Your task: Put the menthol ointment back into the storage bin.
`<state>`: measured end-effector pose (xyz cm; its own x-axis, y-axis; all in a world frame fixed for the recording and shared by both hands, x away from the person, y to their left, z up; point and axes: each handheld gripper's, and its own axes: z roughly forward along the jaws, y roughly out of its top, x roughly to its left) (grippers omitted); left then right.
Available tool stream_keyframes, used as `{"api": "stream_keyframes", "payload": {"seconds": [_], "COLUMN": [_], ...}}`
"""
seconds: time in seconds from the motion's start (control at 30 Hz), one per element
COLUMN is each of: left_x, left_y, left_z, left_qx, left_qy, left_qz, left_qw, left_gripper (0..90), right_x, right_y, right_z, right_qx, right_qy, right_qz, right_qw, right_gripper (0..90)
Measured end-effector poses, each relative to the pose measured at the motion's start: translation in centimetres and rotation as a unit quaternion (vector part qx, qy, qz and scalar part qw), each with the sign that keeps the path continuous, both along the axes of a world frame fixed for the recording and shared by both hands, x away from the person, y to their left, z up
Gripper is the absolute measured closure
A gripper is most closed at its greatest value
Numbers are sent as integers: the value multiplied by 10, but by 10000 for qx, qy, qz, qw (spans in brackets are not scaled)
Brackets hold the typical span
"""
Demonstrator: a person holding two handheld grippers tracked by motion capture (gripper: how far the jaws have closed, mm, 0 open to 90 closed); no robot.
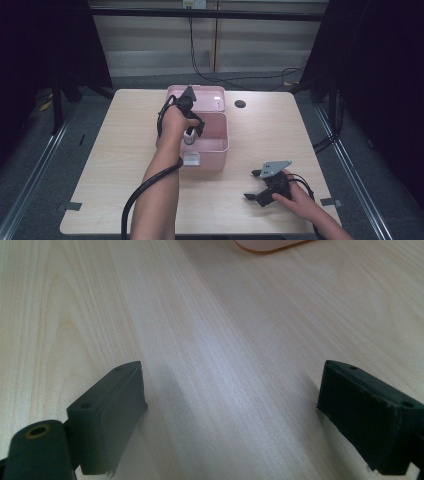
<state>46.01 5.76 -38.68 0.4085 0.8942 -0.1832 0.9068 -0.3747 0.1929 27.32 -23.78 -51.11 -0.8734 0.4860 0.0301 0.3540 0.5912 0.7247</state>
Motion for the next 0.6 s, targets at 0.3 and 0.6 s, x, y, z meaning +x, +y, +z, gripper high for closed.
{"api": "stream_keyframes", "payload": {"seconds": [0.3,0.6], "left_x": [-7,-14], "left_y": [6,17], "left_z": [22,40], "left_qx": [-51,-129], "left_qy": [-37,-85], "left_qz": [-120,-129], "left_qw": [9999,9998], "left_gripper": [196,197], "right_x": [0,0], "right_y": [0,0], "right_z": [0,0], "right_qx": [-5,-5], "right_qy": [11,20], "right_qz": [2,-4], "right_qw": [10000,10000], "right_gripper": [110,110]}}
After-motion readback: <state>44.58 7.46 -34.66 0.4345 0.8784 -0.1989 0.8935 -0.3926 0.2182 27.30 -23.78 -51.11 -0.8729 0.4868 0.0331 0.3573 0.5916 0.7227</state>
